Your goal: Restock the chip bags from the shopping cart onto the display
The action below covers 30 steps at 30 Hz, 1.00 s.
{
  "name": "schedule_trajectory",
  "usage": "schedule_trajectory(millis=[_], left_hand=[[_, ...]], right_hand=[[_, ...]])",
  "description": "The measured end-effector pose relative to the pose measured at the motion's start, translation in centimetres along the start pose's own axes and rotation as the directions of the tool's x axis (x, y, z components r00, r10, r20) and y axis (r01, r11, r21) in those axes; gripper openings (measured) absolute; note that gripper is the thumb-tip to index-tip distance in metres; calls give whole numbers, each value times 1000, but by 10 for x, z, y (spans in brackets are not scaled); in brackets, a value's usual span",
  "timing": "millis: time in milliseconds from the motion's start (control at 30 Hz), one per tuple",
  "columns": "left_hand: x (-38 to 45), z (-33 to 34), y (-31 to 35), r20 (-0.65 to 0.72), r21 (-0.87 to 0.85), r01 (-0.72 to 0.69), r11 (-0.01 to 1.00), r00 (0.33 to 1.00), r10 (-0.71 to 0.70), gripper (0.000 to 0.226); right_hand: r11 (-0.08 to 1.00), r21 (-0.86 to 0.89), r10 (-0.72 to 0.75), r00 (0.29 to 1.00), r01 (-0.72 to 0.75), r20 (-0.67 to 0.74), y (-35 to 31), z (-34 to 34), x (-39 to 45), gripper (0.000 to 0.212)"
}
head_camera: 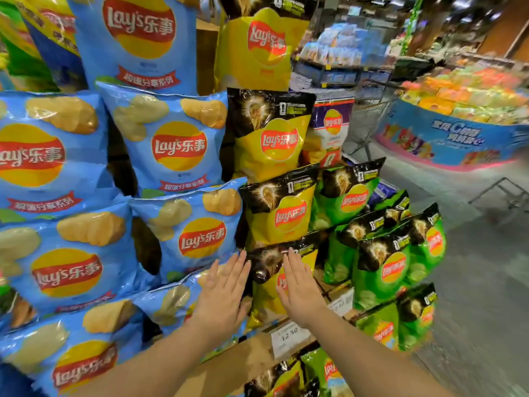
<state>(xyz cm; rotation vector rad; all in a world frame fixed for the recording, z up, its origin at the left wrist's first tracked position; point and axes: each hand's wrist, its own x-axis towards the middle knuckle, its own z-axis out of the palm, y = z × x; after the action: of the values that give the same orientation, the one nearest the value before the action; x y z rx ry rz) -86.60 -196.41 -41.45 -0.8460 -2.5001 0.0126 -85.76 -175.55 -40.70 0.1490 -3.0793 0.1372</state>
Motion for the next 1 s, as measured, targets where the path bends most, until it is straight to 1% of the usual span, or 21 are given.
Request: schedule_trajectory(millis=[67, 133, 200, 233, 267, 300, 333, 367, 433, 500, 567, 633, 700, 733, 800, 900, 967, 1000], left_hand=[[2, 12, 21, 33, -26, -29, 999, 999, 30, 74], [-1, 31, 38, 58, -49, -68, 996, 996, 71, 83], [2, 46, 50, 119, -77, -89, 993, 988, 98, 108], [7, 53, 54, 139, -86, -89, 992, 985, 101, 120], [14, 59, 56, 141, -86, -79, 993, 986, 90, 128], [22, 65, 58, 134, -80, -65, 995, 988, 76, 132], [33, 72, 60, 129, -76, -52, 996, 990, 61, 134], [42, 75, 59, 130, -64, -28, 998, 991, 36, 135], [59, 87, 57, 123, -44, 20, 999, 992, -15, 128], [66, 101, 55, 93, -30, 51, 998, 994, -48, 112], [66, 111, 50, 67, -15, 63, 998, 996, -62, 104], [63, 121, 46, 37, -10, 63, 998, 997, -63, 104], [62, 125, 45, 44, -16, 43, 999, 998, -42, 107], [61, 125, 46, 47, -28, 32, 999, 998, -31, 107], [57, 123, 50, 9, -51, 14, 999, 1000, -14, 105], [57, 108, 56, -125, -53, -47, 997, 991, 40, 96], [73, 89, 57, -204, -40, -66, 997, 977, 57, 88], [87, 80, 56, -231, -33, -61, 998, 972, 51, 82]], right_hand=[[995, -3, 97, 991, -97, 95, 16, 1, -7, 78], [991, -15, 136, 980, -136, 142, 32, 14, -13, 76], [988, -11, 154, 981, -153, 115, 46, 28, -13, 73], [987, -10, 162, 983, -162, 87, 52, 31, -11, 75], [984, -10, 176, 983, -176, 58, 54, 28, -7, 82], [986, -9, 164, 985, -164, 46, 59, 27, -1, 91], [990, 38, 134, 990, -136, 51, 65, 30, 7, 98], [985, 98, 134, 989, -140, 69, 66, 29, 10, 101], [980, 157, 120, 993, -121, 16, 71, 35, 20, 102], [971, 198, 133, 991, -136, 28, 73, 49, 30, 101], [976, 176, 126, 992, -125, 2, 71, 63, 37, 96], [976, 192, 111, 993, -104, -30, 71, 67, 43, 90], [969, 236, 80, 997, -78, 0, 74, 74, 46, 95], [965, 254, 63, 998, -64, 9, 76, 76, 45, 94], [968, 248, 44, 997, -28, -58, 80, 76, 41, 85], [980, 199, 22, 978, 20, -206, 86, 68, 37, 69], [983, 174, 9, 949, 49, -316, 92, 50, 49, 67], [983, 178, 14, 937, 52, -350, 93, 36, 60, 66]])
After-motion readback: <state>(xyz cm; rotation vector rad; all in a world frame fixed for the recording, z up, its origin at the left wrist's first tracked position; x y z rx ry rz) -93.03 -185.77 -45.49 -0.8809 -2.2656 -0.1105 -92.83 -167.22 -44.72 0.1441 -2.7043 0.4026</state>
